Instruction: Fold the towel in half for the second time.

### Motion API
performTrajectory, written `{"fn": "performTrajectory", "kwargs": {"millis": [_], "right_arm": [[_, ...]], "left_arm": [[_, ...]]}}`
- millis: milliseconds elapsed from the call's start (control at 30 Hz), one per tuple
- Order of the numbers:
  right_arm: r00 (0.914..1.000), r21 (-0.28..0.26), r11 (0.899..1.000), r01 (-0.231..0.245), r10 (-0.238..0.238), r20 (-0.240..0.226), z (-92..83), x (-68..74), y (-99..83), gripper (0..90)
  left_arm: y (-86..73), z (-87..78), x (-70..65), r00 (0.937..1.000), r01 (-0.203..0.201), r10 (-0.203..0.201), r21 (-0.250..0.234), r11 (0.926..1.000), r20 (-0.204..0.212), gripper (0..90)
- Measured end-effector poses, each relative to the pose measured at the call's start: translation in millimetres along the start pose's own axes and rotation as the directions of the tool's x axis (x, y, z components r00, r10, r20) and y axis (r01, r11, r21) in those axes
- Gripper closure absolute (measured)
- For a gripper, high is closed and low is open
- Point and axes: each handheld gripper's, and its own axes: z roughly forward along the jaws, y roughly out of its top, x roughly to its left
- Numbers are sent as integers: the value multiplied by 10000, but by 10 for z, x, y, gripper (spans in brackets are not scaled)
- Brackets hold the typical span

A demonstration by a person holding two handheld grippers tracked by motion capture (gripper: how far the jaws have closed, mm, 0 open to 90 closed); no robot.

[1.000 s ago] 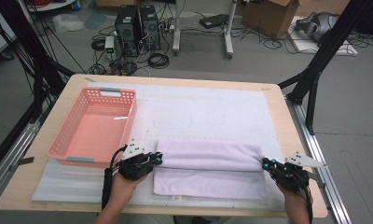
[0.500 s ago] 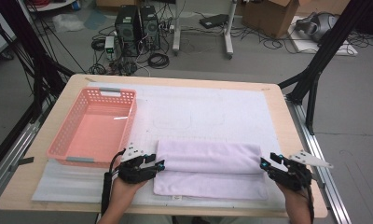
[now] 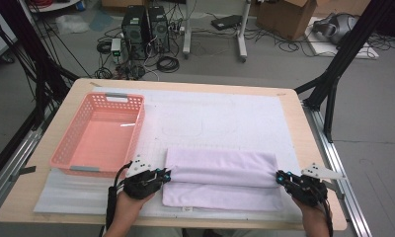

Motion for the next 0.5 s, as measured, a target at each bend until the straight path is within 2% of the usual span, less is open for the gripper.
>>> {"fn": "performTrajectory", "kwargs": {"millis": [100,200,267,333,367,433,500], "right_arm": [[9990,98,9993,366,-363,-261,-88,31,-85,819],[9963,382,9981,474,-446,-728,-169,48,-163,815],[9943,604,9965,580,-523,-929,-209,47,-193,739],[9973,450,9982,388,-359,-640,-262,27,-203,608],[9988,103,9999,124,-119,-469,-307,-1,-188,589],[10000,-505,9987,-69,68,-30,-367,-26,-148,581],[9994,-782,9969,-88,113,317,-376,-33,-96,585]], "left_arm": [[-23,-88,-27,9999,91,-91,-49,9999,52,765],[-64,-151,-48,9995,274,-274,42,9996,167,633],[-57,-188,-54,9991,387,-384,-132,9992,153,517],[-26,-210,-46,9989,442,-433,-463,9979,202,490],[-15,-209,-42,9988,456,-446,-549,9974,186,467],[4,-192,-25,9982,582,-570,-669,9961,205,455],[16,-158,-2,9980,627,-621,-646,9959,106,446]]}}
